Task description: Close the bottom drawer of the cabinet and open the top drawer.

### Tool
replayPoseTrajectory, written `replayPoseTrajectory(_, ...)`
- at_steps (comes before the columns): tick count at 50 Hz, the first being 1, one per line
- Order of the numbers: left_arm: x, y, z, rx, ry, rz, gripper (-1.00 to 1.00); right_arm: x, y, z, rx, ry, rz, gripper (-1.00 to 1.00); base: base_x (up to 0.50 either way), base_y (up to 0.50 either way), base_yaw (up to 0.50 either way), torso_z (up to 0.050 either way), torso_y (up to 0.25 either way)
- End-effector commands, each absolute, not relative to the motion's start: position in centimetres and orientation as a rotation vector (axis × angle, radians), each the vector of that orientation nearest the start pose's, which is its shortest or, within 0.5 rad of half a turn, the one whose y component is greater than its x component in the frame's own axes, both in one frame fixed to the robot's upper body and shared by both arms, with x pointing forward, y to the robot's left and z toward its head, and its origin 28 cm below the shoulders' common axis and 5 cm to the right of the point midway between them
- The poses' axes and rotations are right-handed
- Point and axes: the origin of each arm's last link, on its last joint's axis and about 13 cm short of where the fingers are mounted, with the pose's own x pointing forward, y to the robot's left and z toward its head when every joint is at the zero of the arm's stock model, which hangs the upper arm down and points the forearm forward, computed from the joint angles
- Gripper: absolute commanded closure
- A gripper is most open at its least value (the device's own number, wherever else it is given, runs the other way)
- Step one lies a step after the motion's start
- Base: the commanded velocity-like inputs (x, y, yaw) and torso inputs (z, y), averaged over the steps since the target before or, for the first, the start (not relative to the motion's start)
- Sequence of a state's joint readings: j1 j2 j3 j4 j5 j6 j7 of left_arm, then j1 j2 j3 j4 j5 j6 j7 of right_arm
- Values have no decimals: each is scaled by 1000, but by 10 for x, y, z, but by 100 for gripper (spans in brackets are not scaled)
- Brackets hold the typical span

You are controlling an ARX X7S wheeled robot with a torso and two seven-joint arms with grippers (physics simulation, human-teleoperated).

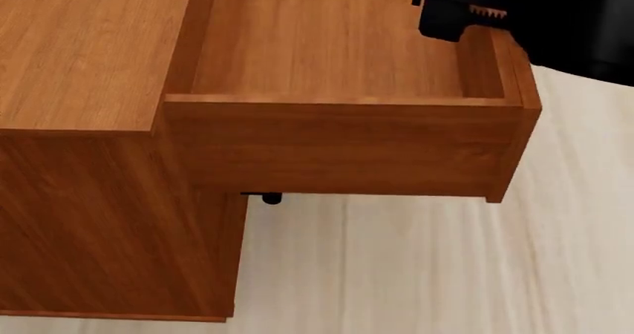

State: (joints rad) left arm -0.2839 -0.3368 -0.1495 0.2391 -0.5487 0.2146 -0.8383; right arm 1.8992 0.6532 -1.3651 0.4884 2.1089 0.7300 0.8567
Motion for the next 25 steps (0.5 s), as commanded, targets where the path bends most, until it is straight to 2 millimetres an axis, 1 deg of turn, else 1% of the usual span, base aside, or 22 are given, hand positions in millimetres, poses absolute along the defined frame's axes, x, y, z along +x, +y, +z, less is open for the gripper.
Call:
replayPoseTrajectory(1, 253, 298, 166, -512, -644, 821, -100, 321, -214, 339, -151, 560, -813, -100, 0, 0, -8, 0, 9)
replayPoseTrajectory(3, 252, 297, 168, -509, -644, 821, -100, 319, -215, 340, -148, 562, -814, -100, 0, 0, -8, 0, 6)
replayPoseTrajectory(4, 252, 297, 162, -510, -644, 822, -100, 319, -216, 340, -148, 561, -817, -100, 0, 0, -8, 0, 0)
replayPoseTrajectory(5, 253, 298, 164, -510, -644, 822, -100, 317, -217, 341, -139, 564, -813, -100, 0, 0, -9, 0, 12)
replayPoseTrajectory(6, 253, 298, 161, -510, -644, 821, -100, 317, -219, 342, -133, 562, -819, -100, 0, 0, -9, 0, 10)
replayPoseTrajectory(7, 253, 298, 166, -509, -643, 822, -100, 316, -222, 343, -125, 557, -838, -100, 0, 0, -9, 0, 0)
replayPoseTrajectory(11, 253, 297, 168, -511, -644, 820, -100, 312, -229, 346, -87, 553, -853, -100, 0, 0, -9, 0, 9)
replayPoseTrajectory(12, 252, 298, 161, -510, -645, 820, -100, 309, -229, 346, -80, 552, -844, -100, 0, 0, -10, 0, 9)
replayPoseTrajectory(14, 253, 297, 167, -509, -645, 820, -100, 305, -228, 350, -53, 541, -819, -100, 0, 0, -10, 0, 6)
replayPoseTrajectory(16, 253, 298, 168, -510, -644, 820, -100, 300, -227, 355, -25, 522, -790, -100, 0, 0, -11, 0, 5)
replayPoseTrajectory(19, 253, 298, 168, -507, -643, 822, -100, 296, -229, 363, -25, 508, -800, -100, 0, 0, -11, 0, 8)
replayPoseTrajectory(20, 253, 297, 168, -508, -645, 822, -100, 293, -230, 365, -40, 496, -827, -100, 0, 0, -11, 0, 14)
replayPoseTrajectory(24, 253, 298, 168, -509, -646, 823, -100, 286, -232, 372, -11, 475, -825, -100, 0, 0, -11, 0, 8)
replayPoseTrajectory(25, 253, 298, 168, -508, -646, 823, -100, 281, -232, 375, 9, 475, -791, -100, 0, 0, -12, 0, 10)
